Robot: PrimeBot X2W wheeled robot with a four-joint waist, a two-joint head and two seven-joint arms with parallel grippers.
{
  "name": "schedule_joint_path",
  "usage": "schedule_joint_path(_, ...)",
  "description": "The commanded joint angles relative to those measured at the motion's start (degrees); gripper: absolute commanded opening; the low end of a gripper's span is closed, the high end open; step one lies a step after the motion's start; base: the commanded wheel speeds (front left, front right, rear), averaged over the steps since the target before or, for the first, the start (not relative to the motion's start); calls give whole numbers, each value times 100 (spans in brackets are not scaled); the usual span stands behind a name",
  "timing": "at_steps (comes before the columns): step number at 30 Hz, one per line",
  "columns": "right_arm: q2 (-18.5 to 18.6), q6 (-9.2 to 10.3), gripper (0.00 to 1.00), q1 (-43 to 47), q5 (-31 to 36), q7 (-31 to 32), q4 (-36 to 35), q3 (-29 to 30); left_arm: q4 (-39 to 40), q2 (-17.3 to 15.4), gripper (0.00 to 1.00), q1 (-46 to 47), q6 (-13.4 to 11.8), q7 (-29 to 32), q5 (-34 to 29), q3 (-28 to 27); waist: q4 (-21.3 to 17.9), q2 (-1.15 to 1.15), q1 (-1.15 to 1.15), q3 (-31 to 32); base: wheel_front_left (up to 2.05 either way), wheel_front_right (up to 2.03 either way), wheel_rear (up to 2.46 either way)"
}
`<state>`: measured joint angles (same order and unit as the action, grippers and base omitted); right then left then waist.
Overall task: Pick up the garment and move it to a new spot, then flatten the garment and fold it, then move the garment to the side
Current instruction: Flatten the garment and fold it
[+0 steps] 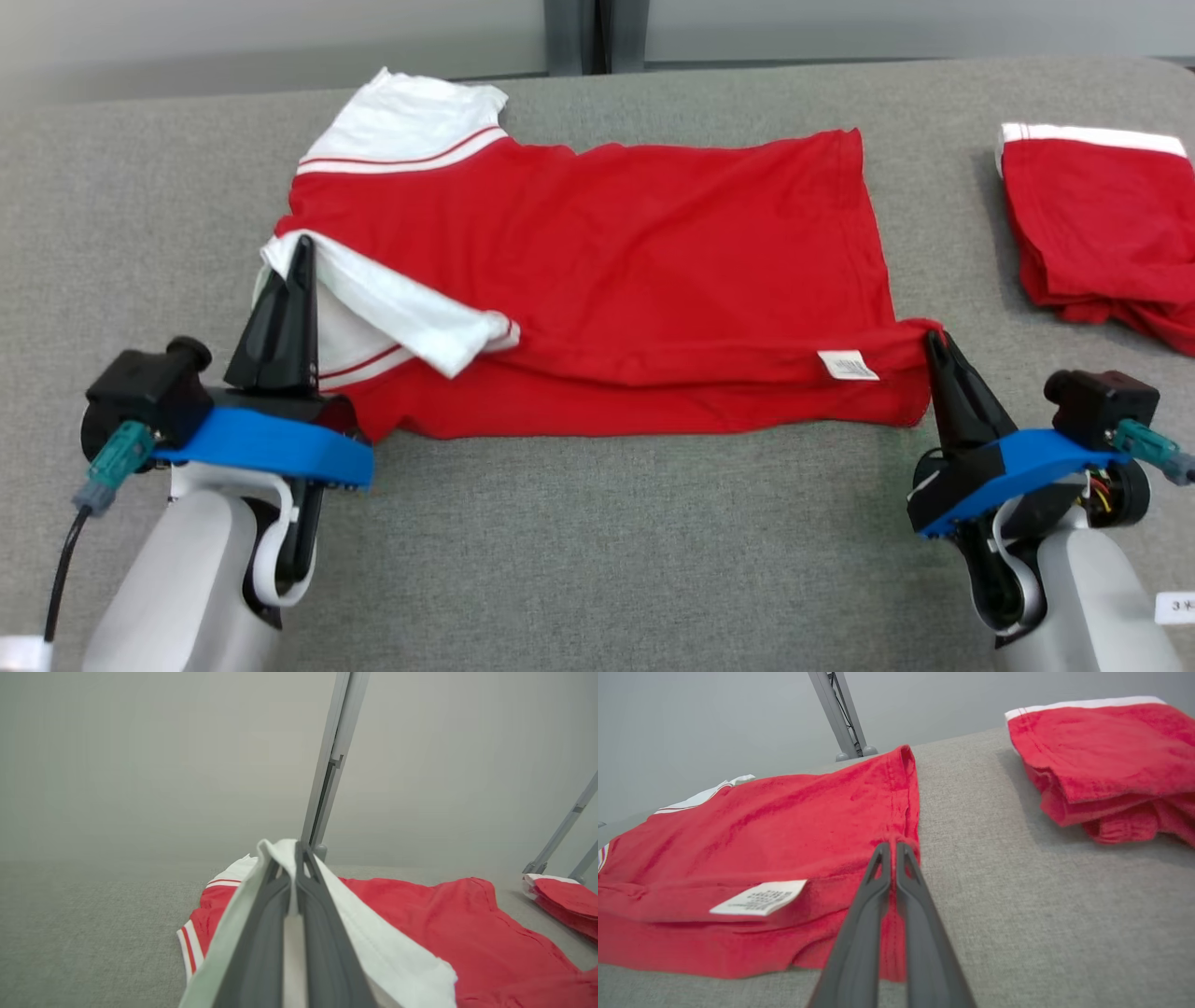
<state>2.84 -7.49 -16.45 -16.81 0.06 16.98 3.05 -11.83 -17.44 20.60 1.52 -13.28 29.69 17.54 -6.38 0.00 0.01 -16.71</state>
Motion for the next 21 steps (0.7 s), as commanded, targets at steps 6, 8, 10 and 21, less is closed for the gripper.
schedule_joint_path(6,12,0,0,-538,61,-384,615,-27,-675,146,0,518,98,-139,-122,-1,33,0,-1,-256,0,0,0)
schedule_joint_path(8,14,0,0,-642,52,-460,774,-92,-824,204,0,610,125,-157,-171,12,35,0,-1,-285,0,0,0)
schedule_joint_path(10,14,0,27,-734,52,-540,899,-155,-949,246,0,672,135,-170,-206,21,39,0,-1,-301,0,0,0)
schedule_joint_path(21,15,0,100,-529,300,-1062,852,-114,-636,417,100,180,119,-196,-363,-285,63,0,-1,-34,0,0,0)
